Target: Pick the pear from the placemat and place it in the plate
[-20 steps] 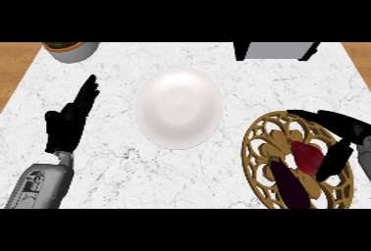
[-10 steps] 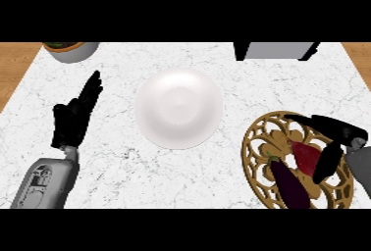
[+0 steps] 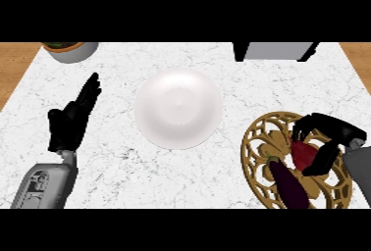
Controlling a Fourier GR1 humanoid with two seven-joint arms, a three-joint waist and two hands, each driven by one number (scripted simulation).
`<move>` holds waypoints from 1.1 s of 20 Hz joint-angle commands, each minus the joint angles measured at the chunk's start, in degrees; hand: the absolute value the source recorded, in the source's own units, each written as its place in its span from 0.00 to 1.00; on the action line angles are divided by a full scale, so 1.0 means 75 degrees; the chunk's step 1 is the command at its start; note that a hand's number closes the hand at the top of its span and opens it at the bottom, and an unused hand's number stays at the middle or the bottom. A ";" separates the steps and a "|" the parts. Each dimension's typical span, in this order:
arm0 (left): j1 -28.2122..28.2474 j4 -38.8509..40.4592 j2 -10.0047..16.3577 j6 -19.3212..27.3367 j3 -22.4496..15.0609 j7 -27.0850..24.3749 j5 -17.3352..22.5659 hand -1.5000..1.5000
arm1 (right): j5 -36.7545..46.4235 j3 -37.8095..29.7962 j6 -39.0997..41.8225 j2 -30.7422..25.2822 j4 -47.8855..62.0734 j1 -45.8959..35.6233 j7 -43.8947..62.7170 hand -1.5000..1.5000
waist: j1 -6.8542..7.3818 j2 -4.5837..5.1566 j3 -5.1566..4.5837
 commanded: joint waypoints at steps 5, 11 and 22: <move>-0.0414 0.0264 -0.0440 0.0273 -0.0226 0.0240 -0.0410 0.50 | 0.0679 -0.0333 -0.0759 0.0029 0.1172 -0.0850 -0.1193 1.00 | 0.0068 0.0066 0.0052; -0.0244 0.0028 -0.0361 -0.0051 -0.0305 -0.0029 -0.0238 0.50 | 0.1965 0.0183 -0.2813 -0.0247 0.1739 -0.1942 -0.2515 1.00 | 0.0568 0.0208 0.0084; 0.0146 -0.0090 -0.0139 -0.0240 -0.0095 -0.0103 -0.0116 0.50 | 0.0752 -0.1122 -0.4252 0.0546 0.2593 -0.3504 -0.5221 1.00 | 0.0282 0.0091 0.0055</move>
